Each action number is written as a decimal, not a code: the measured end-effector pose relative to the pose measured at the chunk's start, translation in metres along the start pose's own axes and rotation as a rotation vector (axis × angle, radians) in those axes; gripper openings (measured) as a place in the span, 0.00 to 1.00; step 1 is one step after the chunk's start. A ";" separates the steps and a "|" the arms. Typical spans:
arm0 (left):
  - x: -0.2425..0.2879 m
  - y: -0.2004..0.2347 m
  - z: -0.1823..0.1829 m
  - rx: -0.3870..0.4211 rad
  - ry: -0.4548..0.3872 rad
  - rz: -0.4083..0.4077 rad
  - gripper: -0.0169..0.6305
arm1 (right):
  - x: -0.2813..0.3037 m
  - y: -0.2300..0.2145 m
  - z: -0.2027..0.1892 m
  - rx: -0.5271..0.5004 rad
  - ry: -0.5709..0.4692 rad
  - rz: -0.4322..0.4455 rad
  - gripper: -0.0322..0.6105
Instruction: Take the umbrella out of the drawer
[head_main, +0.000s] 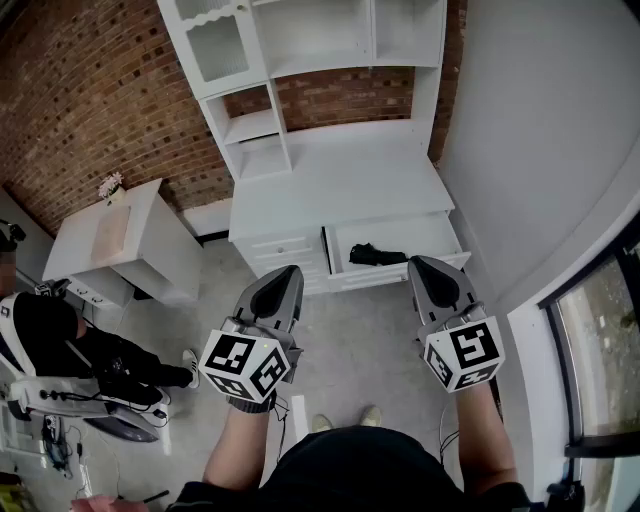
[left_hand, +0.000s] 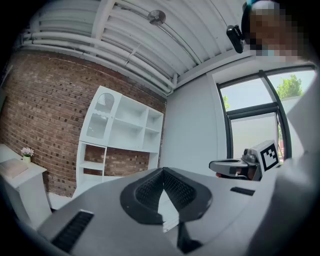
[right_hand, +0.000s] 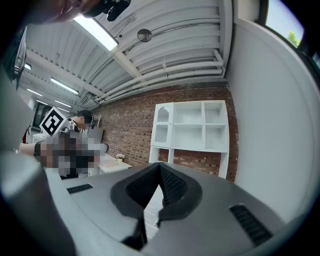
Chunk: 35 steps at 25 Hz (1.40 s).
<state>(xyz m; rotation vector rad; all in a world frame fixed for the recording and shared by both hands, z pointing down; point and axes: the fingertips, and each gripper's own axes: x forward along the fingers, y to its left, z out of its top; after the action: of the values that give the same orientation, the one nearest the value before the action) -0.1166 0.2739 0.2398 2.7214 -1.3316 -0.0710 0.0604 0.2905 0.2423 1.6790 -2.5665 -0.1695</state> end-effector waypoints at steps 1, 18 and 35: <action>0.001 -0.001 0.000 0.003 0.001 0.001 0.04 | -0.001 -0.002 0.000 0.006 -0.002 -0.001 0.05; 0.027 -0.038 0.000 0.024 0.002 0.008 0.04 | -0.024 -0.043 0.004 0.089 -0.062 0.029 0.06; 0.066 -0.025 -0.034 0.012 0.054 0.044 0.04 | -0.006 -0.075 -0.045 0.157 -0.016 0.028 0.06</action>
<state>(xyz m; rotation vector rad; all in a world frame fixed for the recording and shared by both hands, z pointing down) -0.0530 0.2394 0.2707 2.6818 -1.3806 0.0146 0.1362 0.2635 0.2772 1.6968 -2.6765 0.0216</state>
